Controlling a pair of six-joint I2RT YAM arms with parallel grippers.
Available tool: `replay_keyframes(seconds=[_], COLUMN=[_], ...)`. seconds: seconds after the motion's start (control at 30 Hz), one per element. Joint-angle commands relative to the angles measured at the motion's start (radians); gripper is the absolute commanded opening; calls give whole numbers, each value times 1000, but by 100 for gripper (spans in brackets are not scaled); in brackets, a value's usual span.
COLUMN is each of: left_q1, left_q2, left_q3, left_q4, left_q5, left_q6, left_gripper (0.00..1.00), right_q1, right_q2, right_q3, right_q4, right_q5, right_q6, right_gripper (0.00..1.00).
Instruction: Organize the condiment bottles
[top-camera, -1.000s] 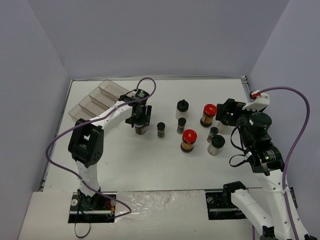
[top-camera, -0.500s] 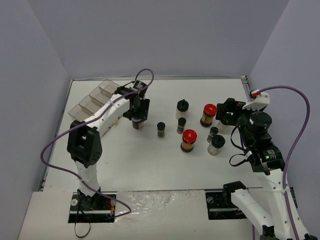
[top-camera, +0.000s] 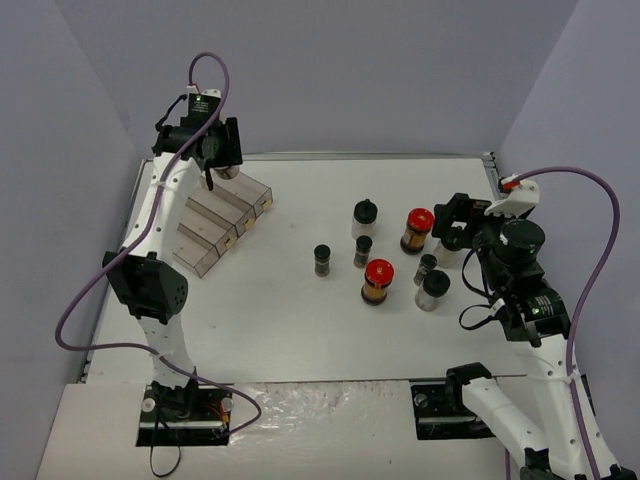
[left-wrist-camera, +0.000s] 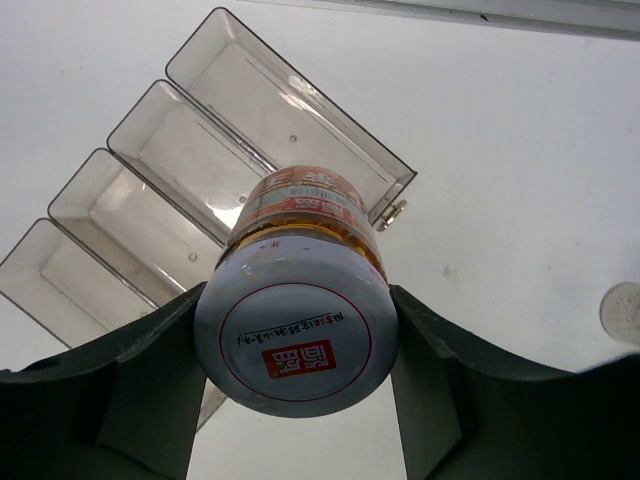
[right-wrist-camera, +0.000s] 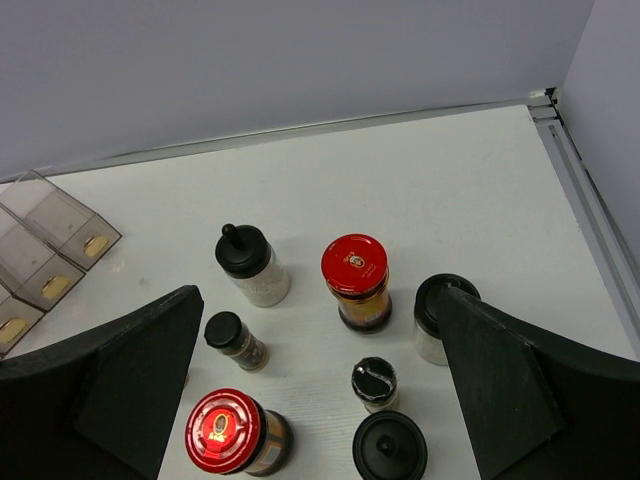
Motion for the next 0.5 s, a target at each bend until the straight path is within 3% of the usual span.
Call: replay_keyframes(seconds=[0.0, 0.2, 0.47], left_q1=[27, 43, 47], left_q2=[65, 170, 262], left_q3=[70, 134, 176], left_q4=[202, 305, 326], left_q5=[2, 8, 8], left_q6=[41, 82, 128], left_gripper=[0, 0, 0], right_q1=[7, 7, 7], right_q2=[8, 0, -8], right_q3=[52, 55, 43], right_q4=[47, 19, 1], right_q5=[14, 9, 11], right_q6=[-28, -34, -19], right_gripper=[100, 100, 100])
